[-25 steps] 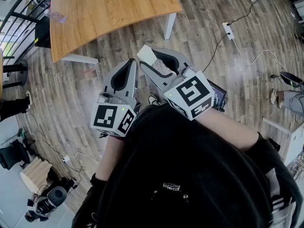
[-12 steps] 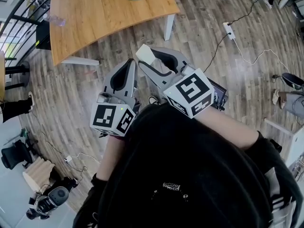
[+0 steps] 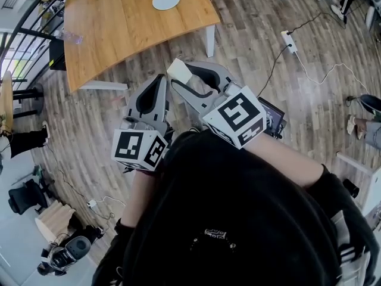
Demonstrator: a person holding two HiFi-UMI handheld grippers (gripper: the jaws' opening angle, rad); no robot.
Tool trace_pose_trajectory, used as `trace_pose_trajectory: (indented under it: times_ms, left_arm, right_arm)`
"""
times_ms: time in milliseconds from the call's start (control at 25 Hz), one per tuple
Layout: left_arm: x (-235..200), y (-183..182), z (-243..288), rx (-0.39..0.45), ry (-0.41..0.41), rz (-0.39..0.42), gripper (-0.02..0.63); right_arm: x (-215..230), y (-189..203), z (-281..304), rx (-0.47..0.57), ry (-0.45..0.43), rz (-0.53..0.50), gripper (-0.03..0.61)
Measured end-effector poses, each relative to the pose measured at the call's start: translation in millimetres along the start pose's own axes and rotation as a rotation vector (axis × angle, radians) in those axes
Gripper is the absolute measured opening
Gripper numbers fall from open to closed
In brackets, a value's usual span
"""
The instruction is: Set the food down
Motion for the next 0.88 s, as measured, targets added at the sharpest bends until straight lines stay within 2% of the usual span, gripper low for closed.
trace_pose_trajectory:
  times_ms: [360,680,880]
  left_arm:
    - [20,1,25,-0.012,0.023,0.007,0.003]
    - [15,2,23,-0.021,-0.004,0.006,0.003]
    - [3,-2,27,-0.013,0.007,0.007,0.003]
  right_arm:
    - [22,-2,-15,0.021,-0.003,0.015,0.172]
    - [21,4,-9,0.016,-0.035,0.011,0.172]
    - [24,0,4,0.007,-0.029,0.0,0.172]
Point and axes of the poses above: the fingertips, and each gripper's own axes: z forward along the fingers, x to its right, y out of its underside, the point moved 5 cm from there along -z, backward along the fingers, and after that the axes turned 4 degrees about x, right-handed, at the moved point
